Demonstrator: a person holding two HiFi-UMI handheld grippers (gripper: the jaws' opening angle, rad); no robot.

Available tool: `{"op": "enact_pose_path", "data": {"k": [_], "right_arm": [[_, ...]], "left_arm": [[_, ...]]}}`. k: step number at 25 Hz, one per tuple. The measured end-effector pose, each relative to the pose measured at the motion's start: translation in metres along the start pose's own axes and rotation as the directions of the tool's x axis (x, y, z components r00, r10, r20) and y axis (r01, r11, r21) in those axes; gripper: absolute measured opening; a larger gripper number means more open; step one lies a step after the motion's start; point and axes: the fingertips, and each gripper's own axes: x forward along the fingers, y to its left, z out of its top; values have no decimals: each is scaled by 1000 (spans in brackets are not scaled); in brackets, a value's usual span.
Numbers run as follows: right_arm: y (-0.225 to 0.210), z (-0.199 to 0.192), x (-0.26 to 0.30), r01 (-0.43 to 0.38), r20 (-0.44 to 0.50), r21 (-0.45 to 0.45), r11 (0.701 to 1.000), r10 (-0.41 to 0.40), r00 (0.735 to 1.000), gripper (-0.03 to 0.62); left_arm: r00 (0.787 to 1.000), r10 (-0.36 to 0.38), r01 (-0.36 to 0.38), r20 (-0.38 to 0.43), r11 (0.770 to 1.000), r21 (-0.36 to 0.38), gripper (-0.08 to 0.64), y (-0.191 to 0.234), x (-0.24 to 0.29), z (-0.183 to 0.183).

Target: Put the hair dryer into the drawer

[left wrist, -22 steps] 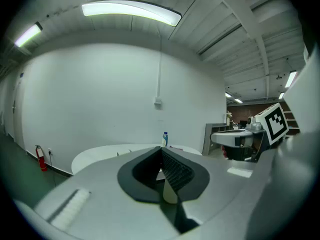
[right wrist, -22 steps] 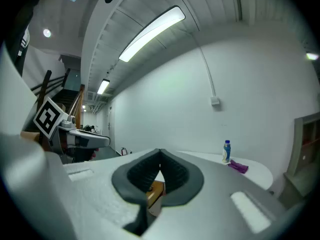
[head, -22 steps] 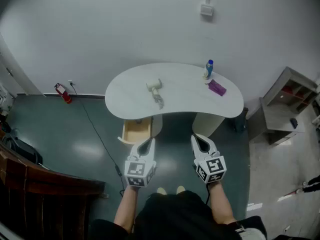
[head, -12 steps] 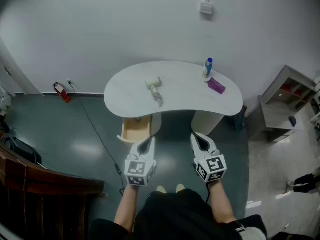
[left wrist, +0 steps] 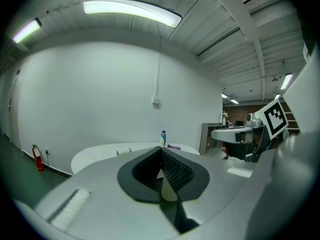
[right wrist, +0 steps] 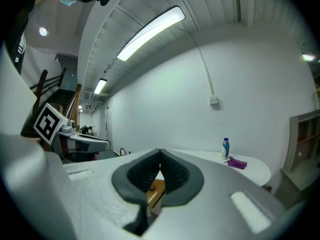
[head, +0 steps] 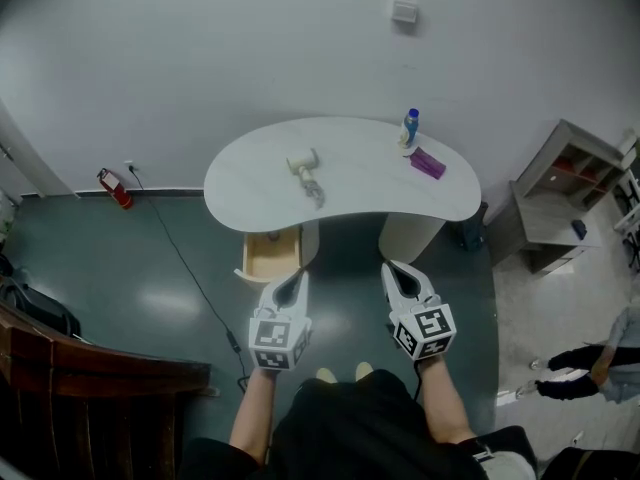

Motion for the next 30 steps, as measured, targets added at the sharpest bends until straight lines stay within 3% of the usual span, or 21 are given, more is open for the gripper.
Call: {"op": "enact_pose_path", "data": {"k": [7,16,30], "right_arm": [[18,-9,9,1,-18,-6,1000,-1,1000,3],[25,-6,53,-53,-27,-28,998,52,998,3],[-46,4,180,-158,-62,-17,987,157,986,3]], "left_arm": [[1000,7,-7,2,1000,-4,6,19,-10,-6],[997,73,-73,17,997,-24,6,57,-3,-3],[982,191,-191,0,979,-78,6,111,101,9]]}}
